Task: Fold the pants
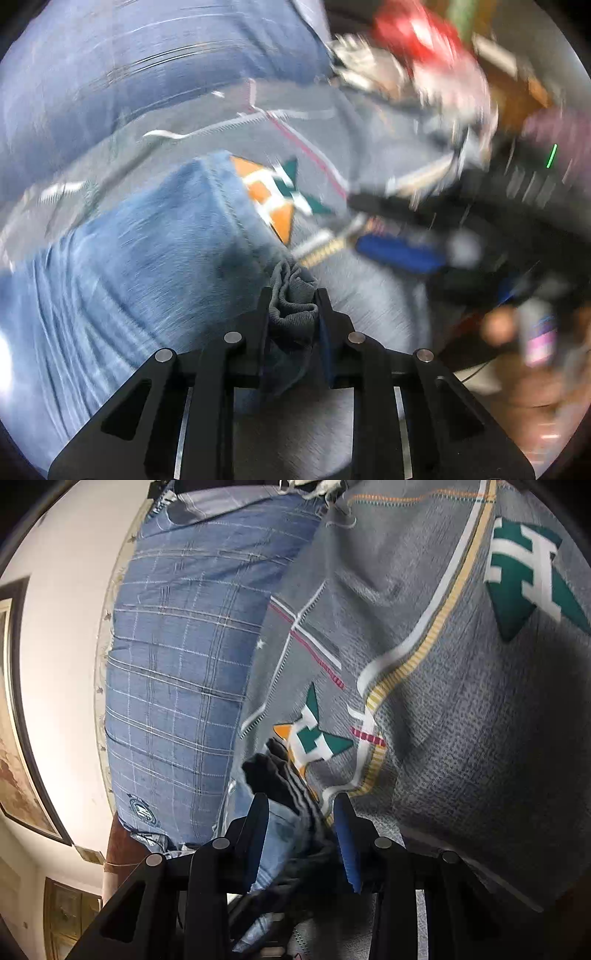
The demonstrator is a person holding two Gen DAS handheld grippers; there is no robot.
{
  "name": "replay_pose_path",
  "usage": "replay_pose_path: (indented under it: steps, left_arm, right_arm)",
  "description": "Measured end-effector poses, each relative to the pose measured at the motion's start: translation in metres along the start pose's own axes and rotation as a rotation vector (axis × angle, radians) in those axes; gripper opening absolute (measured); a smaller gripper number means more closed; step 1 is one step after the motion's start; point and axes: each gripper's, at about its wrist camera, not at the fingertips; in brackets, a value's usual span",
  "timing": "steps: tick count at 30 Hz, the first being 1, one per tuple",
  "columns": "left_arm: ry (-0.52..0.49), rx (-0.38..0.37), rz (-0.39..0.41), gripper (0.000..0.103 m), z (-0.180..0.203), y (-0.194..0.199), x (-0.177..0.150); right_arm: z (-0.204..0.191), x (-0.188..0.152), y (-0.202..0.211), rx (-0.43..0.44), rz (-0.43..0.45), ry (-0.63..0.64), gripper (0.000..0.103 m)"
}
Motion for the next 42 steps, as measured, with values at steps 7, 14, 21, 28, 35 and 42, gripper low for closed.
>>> replay_pose_path:
  steps: [7,14,21,28,35,42]
  left_arm:
    - [0.192,-0.108,0.104,0.020,-0.037,0.060,-0.008]
    - [0.266,-0.183,0.101,0.020,-0.045,0.053,-0.037]
    - [0.190,-0.136,0.056,0.020,-0.035,0.035,-0.029]
    - [0.092,-0.149,0.030,0.038,-0.016,0.038,-0.038]
    - [-0.044,-0.012,0.023,0.038,0.006,0.026,-0.041]
    - [-0.113,0.124,0.029,0.038,0.019,-0.003,-0.020]
  right_arm:
    - [-0.020,-0.010,-0.030,0.152,-0.152,0.069,0.035]
    - [-0.041,-0.023,-0.052,0.081,-0.195,0.170,0.044]
    - [-0.021,-0.017,-0.056,0.022,-0.163,0.090,0.044]
    - [-0.012,-0.016,-0.052,0.140,-0.193,0.036,0.044]
    - [0.000,-0.015,-0.052,0.227,-0.226,-0.047,0.044]
    - [-0.002,-0.017,-0.053,0.270,-0.252,-0.048,0.044]
Point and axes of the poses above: each gripper's, at about its wrist camera, not at the fingertips, and y roughly against the way its jaws point, z to its right, x to its top, and after that the axes turned 3 degrees about x, right-handed
